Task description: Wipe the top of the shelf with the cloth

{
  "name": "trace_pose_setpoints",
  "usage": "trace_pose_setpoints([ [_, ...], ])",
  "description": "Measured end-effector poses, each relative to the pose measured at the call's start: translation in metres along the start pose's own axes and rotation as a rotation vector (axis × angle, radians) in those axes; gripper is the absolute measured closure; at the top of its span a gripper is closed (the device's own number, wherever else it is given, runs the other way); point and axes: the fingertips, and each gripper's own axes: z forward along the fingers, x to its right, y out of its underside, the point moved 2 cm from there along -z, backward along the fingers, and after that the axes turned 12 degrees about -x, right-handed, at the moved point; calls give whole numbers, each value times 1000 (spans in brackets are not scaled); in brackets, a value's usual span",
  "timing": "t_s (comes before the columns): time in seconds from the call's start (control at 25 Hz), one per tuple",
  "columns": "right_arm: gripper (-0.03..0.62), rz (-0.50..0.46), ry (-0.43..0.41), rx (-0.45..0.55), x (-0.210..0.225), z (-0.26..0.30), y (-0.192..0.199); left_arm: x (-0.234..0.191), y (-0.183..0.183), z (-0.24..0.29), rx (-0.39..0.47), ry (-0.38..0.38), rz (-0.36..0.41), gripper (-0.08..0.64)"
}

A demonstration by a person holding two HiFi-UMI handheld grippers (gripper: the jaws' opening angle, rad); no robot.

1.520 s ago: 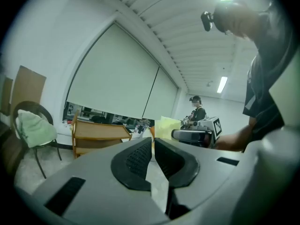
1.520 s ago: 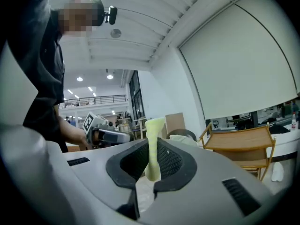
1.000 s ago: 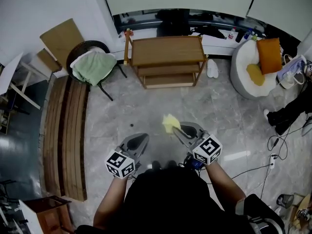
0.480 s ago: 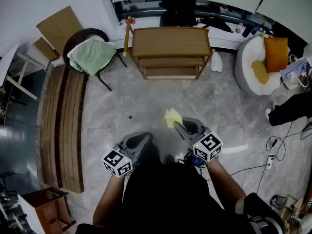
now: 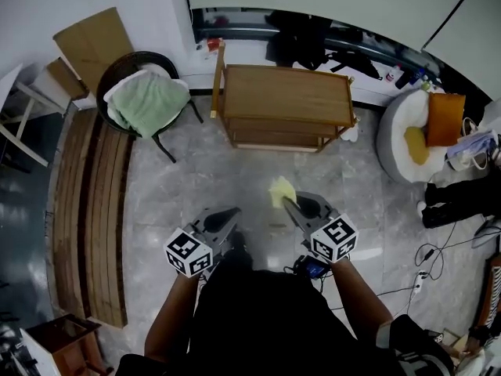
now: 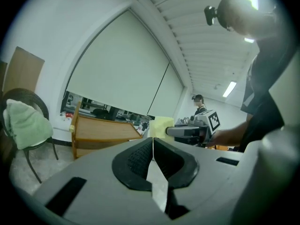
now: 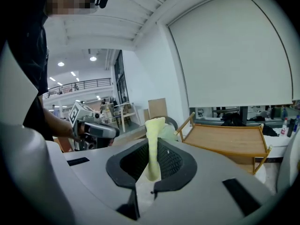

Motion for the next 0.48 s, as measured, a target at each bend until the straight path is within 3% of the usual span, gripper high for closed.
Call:
trace_pose_setpoints([
  [0.32,547,34,50,-2,33,67,-60,-85,-37,5,-9,36,3,545],
  [0.48,546,38,58,-18,47,88,-70,-112,-40,16,-4,48,-37,545],
])
